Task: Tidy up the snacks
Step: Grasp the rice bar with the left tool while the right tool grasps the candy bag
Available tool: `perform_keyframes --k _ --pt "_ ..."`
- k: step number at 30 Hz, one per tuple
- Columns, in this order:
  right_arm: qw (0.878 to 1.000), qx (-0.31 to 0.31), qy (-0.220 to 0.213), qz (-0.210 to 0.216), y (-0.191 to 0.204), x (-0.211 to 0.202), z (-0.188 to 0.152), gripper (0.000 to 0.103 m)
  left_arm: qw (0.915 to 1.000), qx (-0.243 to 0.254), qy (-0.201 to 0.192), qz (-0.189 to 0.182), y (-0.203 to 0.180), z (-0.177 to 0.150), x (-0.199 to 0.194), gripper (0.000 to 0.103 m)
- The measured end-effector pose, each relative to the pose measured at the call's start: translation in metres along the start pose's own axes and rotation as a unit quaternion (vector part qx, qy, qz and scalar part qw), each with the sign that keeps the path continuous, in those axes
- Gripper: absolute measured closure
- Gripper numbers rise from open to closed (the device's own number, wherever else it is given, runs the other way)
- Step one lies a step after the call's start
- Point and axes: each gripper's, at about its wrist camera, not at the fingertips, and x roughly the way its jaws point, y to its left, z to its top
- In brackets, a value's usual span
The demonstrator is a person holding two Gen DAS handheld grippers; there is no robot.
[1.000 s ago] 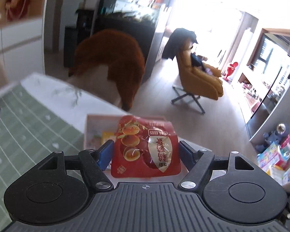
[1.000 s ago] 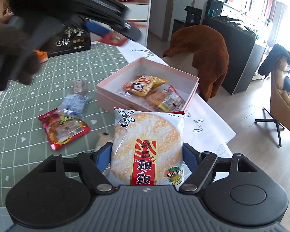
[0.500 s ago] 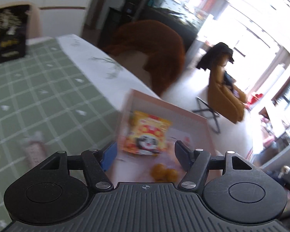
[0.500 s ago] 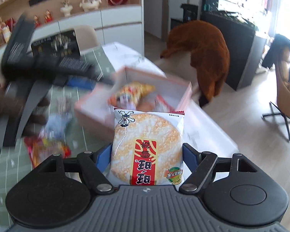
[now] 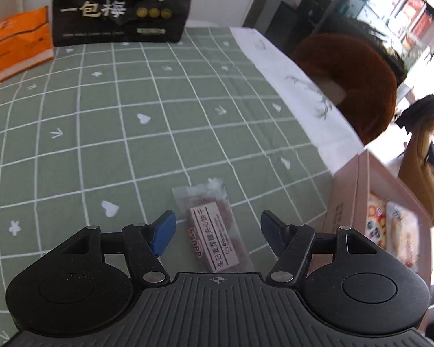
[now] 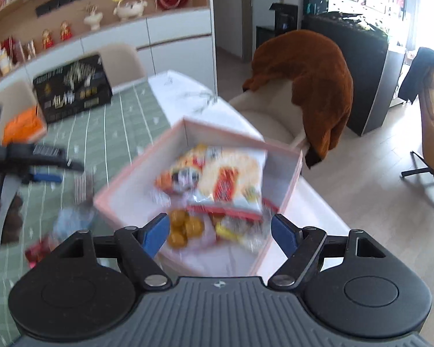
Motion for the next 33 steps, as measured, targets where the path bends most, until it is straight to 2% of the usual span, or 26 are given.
perform_keyframes --k 3,4,6,7,9,12,13,14,17,19,21,24,26,30,31,33 --pt "0.999 -0.029 0.017 -0.007 0.007 -0.002 -0.022 0.025 0.999 0.027 0.006 0.035 -0.011 0.0 0.016 0.035" --pt "0.999 -0.039 0.021 -0.008 0.01 -0.004 -0.027 0.025 0.9984 0.039 -0.001 0.041 -0.014 0.0 0.017 0.038" --pt "0.998 -0.058 0.025 -0.006 0.017 -0.007 -0.035 0.025 0.9962 0.067 -0.006 0.055 -0.02 -0.002 0.019 0.051" --pt "0.998 -0.066 0.025 -0.005 0.022 -0.009 -0.039 0.025 0.9954 0.079 -0.008 0.054 -0.021 -0.004 0.018 0.055" --pt "0.997 -0.075 0.026 -0.003 0.03 -0.012 -0.044 0.025 0.995 0.092 -0.007 0.037 -0.017 -0.012 0.011 0.056" --pt "0.997 -0.075 0.031 0.007 0.039 -0.012 -0.046 0.025 0.9961 0.087 -0.003 0.007 -0.001 -0.025 -0.006 0.06" --pt "0.997 -0.074 0.033 0.013 0.042 -0.011 -0.046 0.025 0.9966 0.083 -0.004 -0.002 0.005 -0.03 -0.013 0.073" --pt "0.997 -0.073 0.035 0.018 0.047 -0.01 -0.046 0.025 0.9968 0.08 -0.005 -0.007 0.013 -0.034 -0.02 0.096" --pt "0.996 -0.067 0.039 0.04 0.064 -0.007 -0.041 0.025 0.9969 0.075 -0.007 -0.023 0.035 -0.048 -0.044 0.093" --pt "0.995 -0.055 0.049 0.071 0.079 -0.001 -0.036 0.025 0.9966 0.078 -0.006 -0.026 0.048 -0.057 -0.059 0.093" --pt "0.991 -0.048 0.067 0.105 0.097 0.01 -0.03 0.025 0.9965 0.078 -0.003 -0.031 0.061 -0.067 -0.072 0.093" --pt "0.987 -0.055 0.086 0.125 0.129 0.033 -0.022 0.025 0.9968 0.066 0.004 -0.046 0.08 -0.083 -0.089 0.092" --pt "0.985 -0.05 0.102 0.126 0.148 0.052 -0.015 0.025 0.9968 0.053 0.012 -0.058 0.091 -0.093 -0.097 0.086" --pt "0.984 -0.024 0.137 0.107 0.177 0.094 -0.006 0.025 0.9961 0.026 0.031 -0.079 0.106 -0.11 -0.106 0.085" --pt "0.984 -0.016 0.147 0.096 0.181 0.104 -0.006 0.022 0.9957 0.023 0.034 -0.083 0.108 -0.114 -0.108 0.085" --pt "0.987 -0.007 0.135 0.08 0.185 0.109 -0.004 0.023 0.9949 0.021 0.037 -0.092 0.109 -0.118 -0.111 0.085"
